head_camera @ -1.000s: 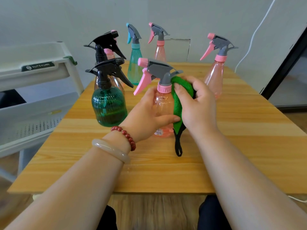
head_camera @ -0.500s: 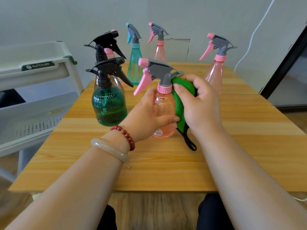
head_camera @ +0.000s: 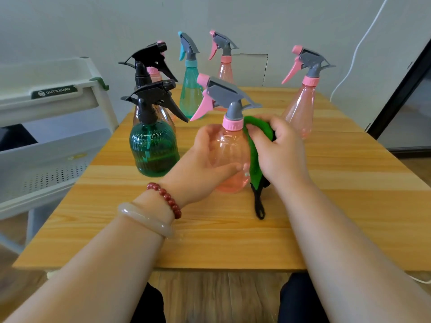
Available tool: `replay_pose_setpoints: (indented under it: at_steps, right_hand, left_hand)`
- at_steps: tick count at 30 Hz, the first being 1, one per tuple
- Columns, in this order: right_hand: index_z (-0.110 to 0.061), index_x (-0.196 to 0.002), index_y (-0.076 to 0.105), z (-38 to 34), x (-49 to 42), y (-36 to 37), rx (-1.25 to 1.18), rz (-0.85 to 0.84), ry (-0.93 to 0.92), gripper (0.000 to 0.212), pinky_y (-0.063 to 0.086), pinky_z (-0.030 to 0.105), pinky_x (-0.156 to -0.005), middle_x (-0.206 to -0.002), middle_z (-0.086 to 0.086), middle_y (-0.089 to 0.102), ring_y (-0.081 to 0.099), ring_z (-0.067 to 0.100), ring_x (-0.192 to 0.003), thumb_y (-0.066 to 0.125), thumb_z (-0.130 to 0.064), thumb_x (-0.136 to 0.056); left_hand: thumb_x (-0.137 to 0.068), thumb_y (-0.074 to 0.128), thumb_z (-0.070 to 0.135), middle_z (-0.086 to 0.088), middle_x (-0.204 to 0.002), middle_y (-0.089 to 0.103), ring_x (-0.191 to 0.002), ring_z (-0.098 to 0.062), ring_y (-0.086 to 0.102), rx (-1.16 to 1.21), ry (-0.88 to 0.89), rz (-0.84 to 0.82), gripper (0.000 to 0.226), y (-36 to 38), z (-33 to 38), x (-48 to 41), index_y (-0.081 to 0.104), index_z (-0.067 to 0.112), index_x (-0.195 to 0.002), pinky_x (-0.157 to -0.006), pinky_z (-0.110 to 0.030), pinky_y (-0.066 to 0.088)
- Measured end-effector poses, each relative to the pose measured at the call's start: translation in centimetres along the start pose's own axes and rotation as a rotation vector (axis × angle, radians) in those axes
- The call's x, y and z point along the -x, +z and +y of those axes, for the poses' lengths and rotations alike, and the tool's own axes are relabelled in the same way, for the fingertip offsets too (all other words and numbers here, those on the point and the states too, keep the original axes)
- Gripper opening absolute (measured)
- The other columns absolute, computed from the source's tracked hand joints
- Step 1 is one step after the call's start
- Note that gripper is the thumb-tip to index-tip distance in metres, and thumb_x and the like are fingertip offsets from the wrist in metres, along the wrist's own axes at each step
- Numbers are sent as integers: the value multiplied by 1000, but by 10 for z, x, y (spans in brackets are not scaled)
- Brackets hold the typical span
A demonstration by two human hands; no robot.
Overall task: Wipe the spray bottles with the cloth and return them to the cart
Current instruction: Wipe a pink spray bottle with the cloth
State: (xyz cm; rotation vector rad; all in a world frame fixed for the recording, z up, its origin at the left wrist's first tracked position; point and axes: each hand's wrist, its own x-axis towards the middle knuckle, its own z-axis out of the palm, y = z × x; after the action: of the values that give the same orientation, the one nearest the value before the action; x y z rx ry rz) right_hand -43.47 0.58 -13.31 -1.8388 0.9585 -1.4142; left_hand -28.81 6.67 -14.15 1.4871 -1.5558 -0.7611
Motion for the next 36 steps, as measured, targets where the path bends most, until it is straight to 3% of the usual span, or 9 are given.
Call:
replay_pose_setpoints:
  at_steps: [4, 7, 12, 18, 22, 24, 29, 32, 36]
  right_hand:
    - [-34, -90, 65, -3, 1, 1, -50, 7, -25, 22, 44, 11, -70, -77, -25, 66, 59, -8, -75, 64, -13, -92]
    - [-34, -92, 66, -6, 4, 3, -210, 10, -43, 21, 46, 17, -71, -77, -22, 67, 60, -1, -75, 63, -13, -92]
    - [-37, -89, 66, -5, 1, 2, -146, -13, -5, 24, 48, 17, -73, -80, -25, 68, 63, -2, -80, 64, -14, -93]
    - [-27, -91, 70, -8, 5, 0, -348, -3, 39, 19, 52, 22, -60, -75, -11, 71, 65, 6, -68, 67, -8, -91]
    - [-30, -96, 70, -7, 5, 6, -270, -21, 43, 16, 56, 31, -70, -84, -12, 73, 68, 9, -79, 66, -15, -92]
    - [-31, -96, 70, -5, 4, 7, -248, -12, 87, 15, 55, 29, -69, -85, -12, 73, 68, 7, -80, 67, -17, -92]
    - [-27, -98, 71, -10, 14, 14, -275, -1, -4, 14, 54, 28, -74, -87, -11, 72, 67, 10, -84, 70, -17, -87]
    - [-27, -100, 67, -12, 14, 17, -198, -2, -50, 19, 46, 11, -74, -88, -19, 69, 63, -6, -83, 68, -11, -91]
    - [-33, -99, 69, -9, 9, 14, -231, 33, 58, 21, 49, 15, -77, -86, -23, 70, 64, -5, -86, 66, -13, -92]
  left_hand:
    - [-64, 78, 56, 6, -117, 65, -102, -9, 65, 162, -56, 52, 83, 11, 7, -2, 42, 32, -134, -90, -34, 55]
    - [-58, 66, 80, 8, -129, 47, -108, -3, 51, 38, -30, 128, 91, 17, 14, -6, 48, 32, -133, -90, -13, 40]
    - [-59, 54, 71, 10, -102, 51, -86, 5, 47, -108, 63, 213, 70, 13, 16, -7, 57, 30, -116, -73, 2, 35]
    - [-75, 62, 72, 14, -117, 63, -111, -5, 59, -2, 66, 205, 69, 5, -1, -5, 54, 26, -126, -100, -36, 49]
    - [-85, 59, 53, 11, -112, 53, -102, 11, 49, -16, 98, 243, 55, 3, -1, -2, 59, 23, -131, -91, -2, 37]
    - [-93, 58, 41, 14, -106, 52, -92, 15, 48, -26, 94, 244, 46, 4, 0, -2, 56, 23, -135, -83, 1, 35]
    - [-97, 45, 33, 18, -105, 65, -97, 1, 61, 155, 105, 242, 33, 8, 4, 4, 51, 39, -129, -88, -29, 53]
    - [-89, 49, 41, 12, -104, 66, -98, -6, 64, 239, 107, 216, 28, 10, 6, 5, 54, 44, -116, -88, -33, 54]
    - [-82, 64, 59, 3, -101, 68, -91, -19, 66, 181, 162, 229, 27, 18, 10, 3, 54, 46, -103, -81, -38, 56]
